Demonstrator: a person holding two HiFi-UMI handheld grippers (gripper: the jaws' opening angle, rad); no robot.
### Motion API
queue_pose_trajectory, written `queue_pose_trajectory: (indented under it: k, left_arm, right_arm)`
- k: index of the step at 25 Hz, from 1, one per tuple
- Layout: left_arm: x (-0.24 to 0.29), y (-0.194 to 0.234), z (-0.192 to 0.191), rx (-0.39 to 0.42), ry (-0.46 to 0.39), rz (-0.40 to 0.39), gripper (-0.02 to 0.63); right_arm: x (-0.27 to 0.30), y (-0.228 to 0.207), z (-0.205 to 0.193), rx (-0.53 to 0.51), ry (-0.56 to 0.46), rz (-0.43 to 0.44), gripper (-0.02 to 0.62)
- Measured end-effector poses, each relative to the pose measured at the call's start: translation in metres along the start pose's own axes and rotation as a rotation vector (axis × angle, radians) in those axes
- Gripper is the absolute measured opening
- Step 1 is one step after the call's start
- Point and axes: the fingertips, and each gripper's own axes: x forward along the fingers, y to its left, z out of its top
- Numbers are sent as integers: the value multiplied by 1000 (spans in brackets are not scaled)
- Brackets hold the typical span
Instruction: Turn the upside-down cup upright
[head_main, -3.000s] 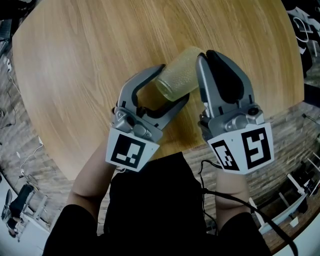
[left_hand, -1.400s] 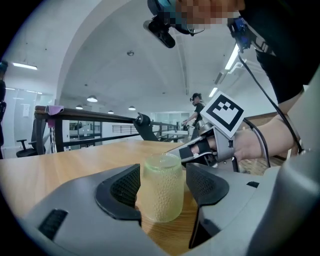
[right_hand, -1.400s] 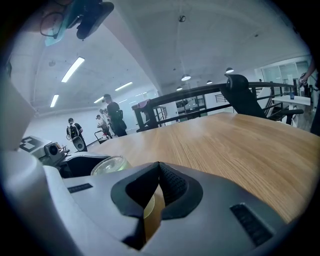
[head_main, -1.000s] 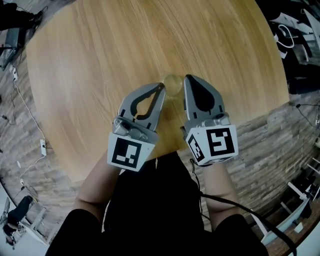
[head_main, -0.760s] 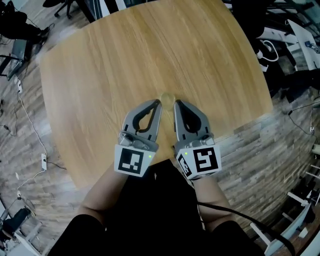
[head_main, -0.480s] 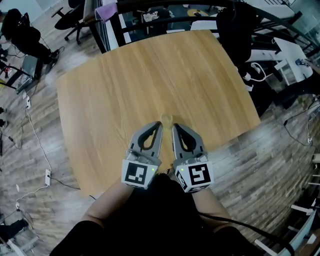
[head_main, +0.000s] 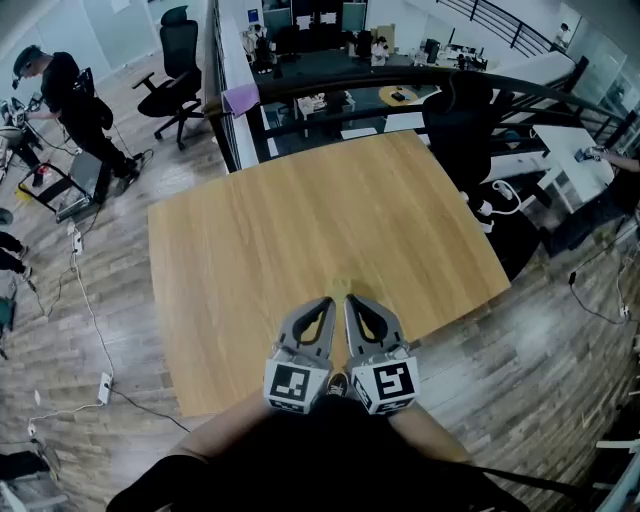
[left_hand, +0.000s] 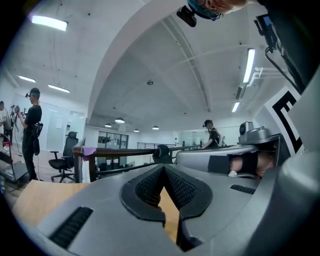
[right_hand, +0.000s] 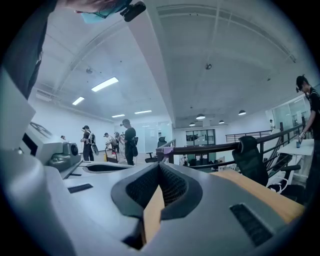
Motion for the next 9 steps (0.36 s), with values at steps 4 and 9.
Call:
queue_pose_trajectory:
  k: [4, 9]
  left_arm:
    - [-5, -2, 6, 2, -16, 6, 8]
    - [-11, 5, 10, 15, -23, 37, 8]
  right_arm:
    - [1, 0, 12, -10, -27, -3, 14]
    - [-2, 8, 16, -20, -40, -16, 14]
